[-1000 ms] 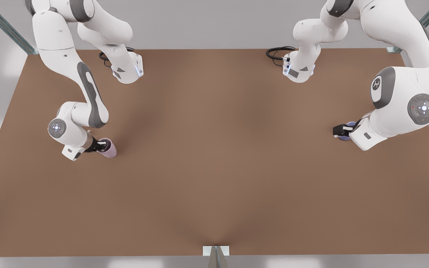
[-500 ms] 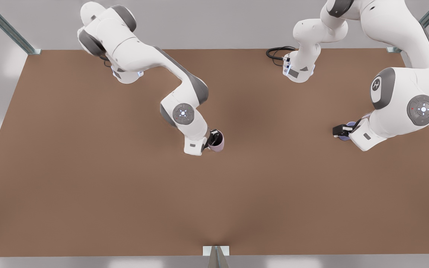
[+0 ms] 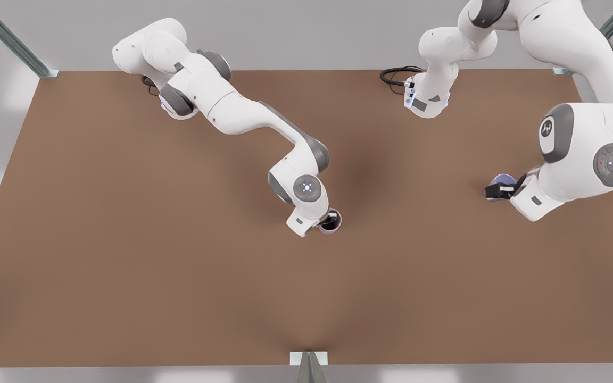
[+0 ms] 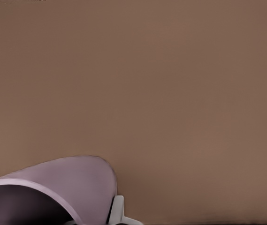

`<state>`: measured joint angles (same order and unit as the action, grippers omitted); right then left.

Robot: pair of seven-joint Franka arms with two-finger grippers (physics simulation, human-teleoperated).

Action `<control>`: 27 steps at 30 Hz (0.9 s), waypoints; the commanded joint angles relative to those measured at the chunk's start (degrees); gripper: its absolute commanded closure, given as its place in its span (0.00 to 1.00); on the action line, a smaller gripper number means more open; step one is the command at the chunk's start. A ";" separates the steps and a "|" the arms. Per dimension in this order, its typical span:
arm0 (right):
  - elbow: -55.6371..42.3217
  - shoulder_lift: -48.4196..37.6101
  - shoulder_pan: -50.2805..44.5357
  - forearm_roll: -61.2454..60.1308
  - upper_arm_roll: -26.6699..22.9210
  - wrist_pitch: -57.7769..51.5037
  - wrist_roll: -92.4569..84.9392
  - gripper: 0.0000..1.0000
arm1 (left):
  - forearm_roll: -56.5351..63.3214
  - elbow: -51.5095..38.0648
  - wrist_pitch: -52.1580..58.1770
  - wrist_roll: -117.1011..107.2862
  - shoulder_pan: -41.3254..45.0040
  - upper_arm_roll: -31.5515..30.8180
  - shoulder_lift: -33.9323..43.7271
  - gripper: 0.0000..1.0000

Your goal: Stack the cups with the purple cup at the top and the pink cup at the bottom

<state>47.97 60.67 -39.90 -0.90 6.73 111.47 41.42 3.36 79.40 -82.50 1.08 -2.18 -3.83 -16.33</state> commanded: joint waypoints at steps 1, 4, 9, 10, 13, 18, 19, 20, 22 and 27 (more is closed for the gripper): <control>0.02 0.15 0.00 0.19 0.13 0.77 25.03 0.79 | 0.15 4.44 -5.29 -0.03 0.07 1.19 0.86 0.00; -0.07 1.21 0.00 0.19 0.21 1.21 24.94 0.79 | 0.15 14.46 -15.23 0.32 -0.02 3.48 3.32 0.00; -0.07 3.58 0.00 0.19 0.74 4.64 24.59 0.76 | 0.06 28.88 -28.42 0.15 -0.02 6.47 6.49 0.00; -0.07 3.58 0.08 0.11 0.83 4.64 24.59 0.72 | 0.06 31.87 -31.14 0.15 0.07 6.73 6.66 0.00; -0.07 3.67 0.17 0.11 0.83 4.20 24.32 0.61 | 0.06 36.61 -35.27 0.59 -0.02 8.49 6.22 0.00; 0.19 3.58 0.43 0.11 0.83 3.76 24.24 0.61 | 0.06 43.56 -41.51 1.03 0.07 12.18 6.05 0.00; 0.54 3.14 0.43 0.11 0.74 3.76 24.15 0.61 | 0.15 44.53 -42.83 1.03 0.07 12.71 5.87 0.00; 0.54 3.05 0.52 0.11 0.83 3.76 24.24 0.60 | 0.15 44.88 -43.19 1.03 0.07 12.88 5.61 0.00; 3.25 0.60 0.79 -0.25 0.13 2.44 23.71 0.61 | 0.15 45.93 -44.06 1.03 -0.02 13.50 4.90 0.00; 8.45 -3.80 1.31 -0.86 0.30 2.53 22.21 0.61 | 0.15 50.06 -48.02 3.75 0.07 16.84 4.90 0.00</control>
<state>56.29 57.13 -38.61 -1.50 6.98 114.45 59.77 3.43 129.02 -125.99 2.32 -2.32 12.73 -11.47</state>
